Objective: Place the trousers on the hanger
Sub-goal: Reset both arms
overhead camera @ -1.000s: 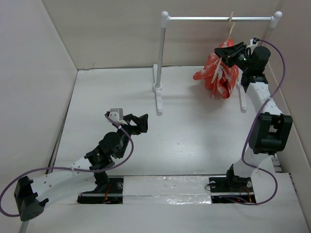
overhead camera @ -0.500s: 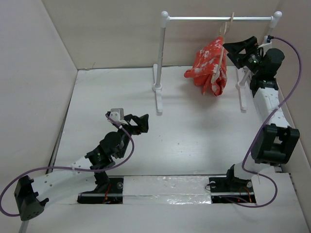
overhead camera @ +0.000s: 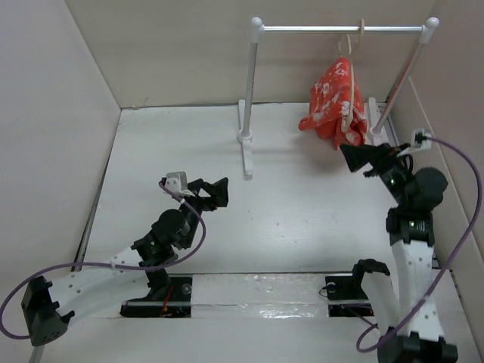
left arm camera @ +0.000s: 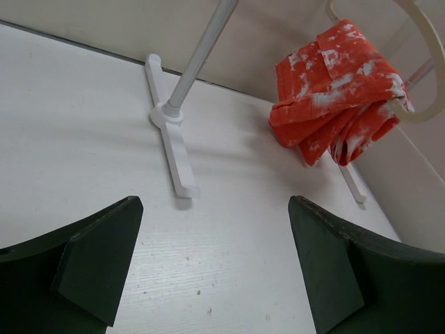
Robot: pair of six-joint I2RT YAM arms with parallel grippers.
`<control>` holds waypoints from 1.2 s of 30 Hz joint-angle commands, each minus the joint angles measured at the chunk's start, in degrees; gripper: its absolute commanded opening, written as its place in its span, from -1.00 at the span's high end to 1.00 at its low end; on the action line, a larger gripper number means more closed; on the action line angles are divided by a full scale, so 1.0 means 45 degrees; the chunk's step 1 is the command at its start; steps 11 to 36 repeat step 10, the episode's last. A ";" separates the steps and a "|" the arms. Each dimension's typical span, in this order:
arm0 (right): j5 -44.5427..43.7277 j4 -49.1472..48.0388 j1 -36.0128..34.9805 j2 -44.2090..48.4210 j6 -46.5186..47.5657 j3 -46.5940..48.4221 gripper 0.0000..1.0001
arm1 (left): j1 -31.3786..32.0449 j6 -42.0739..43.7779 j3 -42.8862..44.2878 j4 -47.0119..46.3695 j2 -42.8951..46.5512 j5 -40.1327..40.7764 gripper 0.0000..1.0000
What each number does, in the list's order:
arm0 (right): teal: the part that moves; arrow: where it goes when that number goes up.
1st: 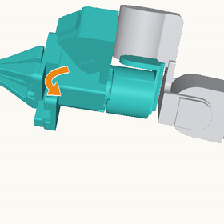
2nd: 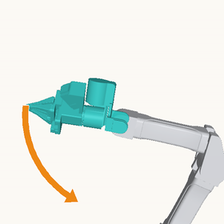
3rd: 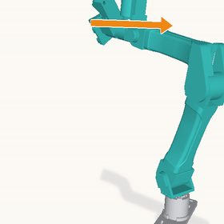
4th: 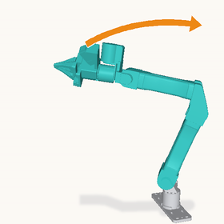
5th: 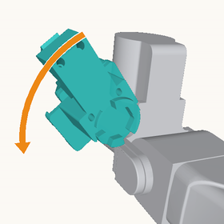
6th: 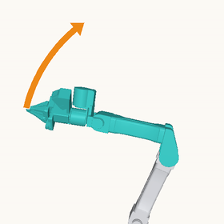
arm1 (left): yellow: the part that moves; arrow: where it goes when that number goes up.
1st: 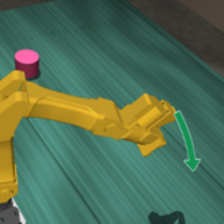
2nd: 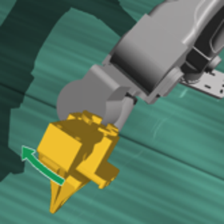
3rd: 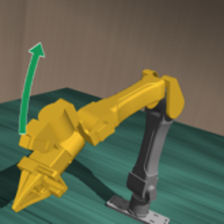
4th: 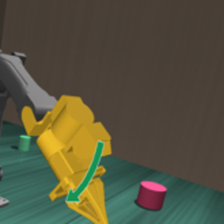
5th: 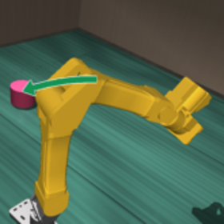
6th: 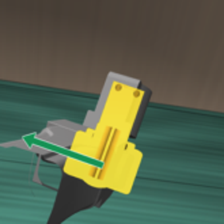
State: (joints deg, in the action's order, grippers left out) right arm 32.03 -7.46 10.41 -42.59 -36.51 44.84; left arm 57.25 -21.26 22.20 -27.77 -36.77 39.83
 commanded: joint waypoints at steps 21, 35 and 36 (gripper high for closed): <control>-0.0204 0.6656 -0.0068 0.6944 0.3015 -0.3579 -1.00 | -0.0047 -0.0588 0.0047 -0.0921 -0.0577 0.0660 -0.68; -0.0204 0.6656 -0.0068 0.6944 0.3015 -0.3579 -1.00 | -0.0047 -0.0588 0.0047 -0.0921 -0.0577 0.0660 -0.68; -0.0204 0.6656 -0.0068 0.6944 0.3015 -0.3579 -1.00 | -0.0047 -0.0588 0.0047 -0.0921 -0.0577 0.0660 -0.68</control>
